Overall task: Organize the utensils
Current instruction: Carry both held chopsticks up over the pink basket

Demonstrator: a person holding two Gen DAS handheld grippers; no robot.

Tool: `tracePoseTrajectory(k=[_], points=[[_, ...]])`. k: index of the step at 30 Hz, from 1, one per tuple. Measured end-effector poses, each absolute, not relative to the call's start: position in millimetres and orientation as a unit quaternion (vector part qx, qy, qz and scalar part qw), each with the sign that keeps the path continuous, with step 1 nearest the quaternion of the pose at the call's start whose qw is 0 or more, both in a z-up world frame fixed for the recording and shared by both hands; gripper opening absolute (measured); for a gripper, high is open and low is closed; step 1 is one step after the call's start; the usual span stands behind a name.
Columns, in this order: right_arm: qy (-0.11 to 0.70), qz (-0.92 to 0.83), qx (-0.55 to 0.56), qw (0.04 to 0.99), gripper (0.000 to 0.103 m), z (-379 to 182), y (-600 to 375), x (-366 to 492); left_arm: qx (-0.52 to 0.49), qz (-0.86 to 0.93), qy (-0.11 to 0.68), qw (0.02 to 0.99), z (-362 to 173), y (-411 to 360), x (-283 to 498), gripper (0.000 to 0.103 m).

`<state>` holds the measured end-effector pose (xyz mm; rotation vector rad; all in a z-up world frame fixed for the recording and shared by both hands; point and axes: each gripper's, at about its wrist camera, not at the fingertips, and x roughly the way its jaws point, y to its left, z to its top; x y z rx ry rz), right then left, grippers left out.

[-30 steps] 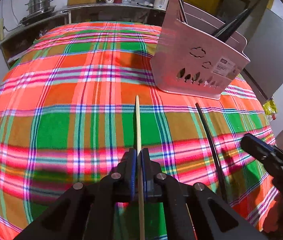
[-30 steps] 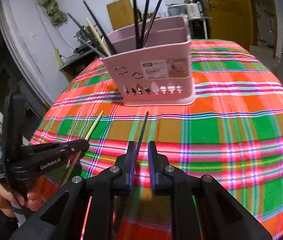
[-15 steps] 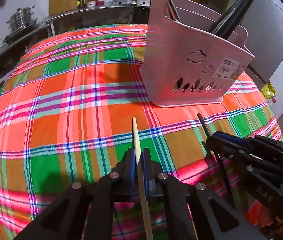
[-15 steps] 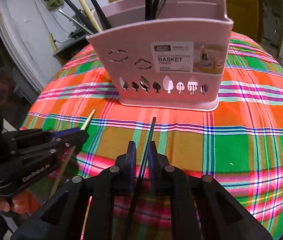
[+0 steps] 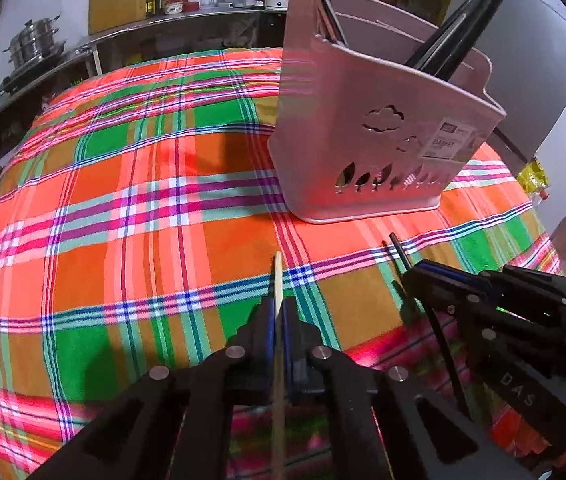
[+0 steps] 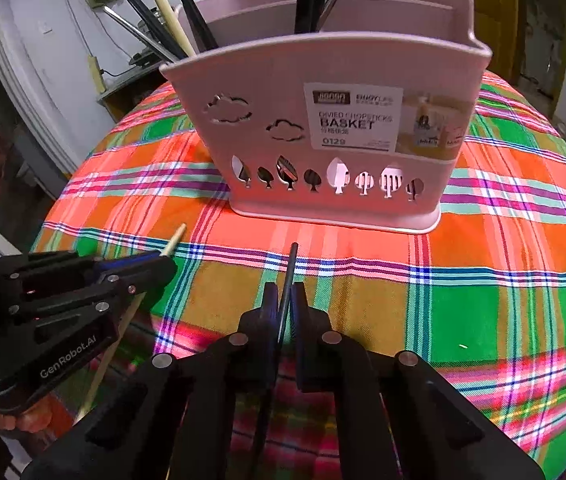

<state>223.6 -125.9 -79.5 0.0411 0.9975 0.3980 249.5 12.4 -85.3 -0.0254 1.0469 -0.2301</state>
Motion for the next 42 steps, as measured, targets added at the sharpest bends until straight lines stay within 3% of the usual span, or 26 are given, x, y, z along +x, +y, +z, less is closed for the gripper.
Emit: tracePoseTrajectory(k=[27, 42], points=[[0.328, 0.203, 0.038, 0.922, 0.005, 54, -159, 193, -0.025, -0.139, 0.365, 0.920, 56, 7, 220, 0.004], [0.306, 0.201, 0.044, 0.930, 0.005, 67, -170, 179, -0.029, -0.148, 0.350, 0.925, 67, 7, 210, 0.004]])
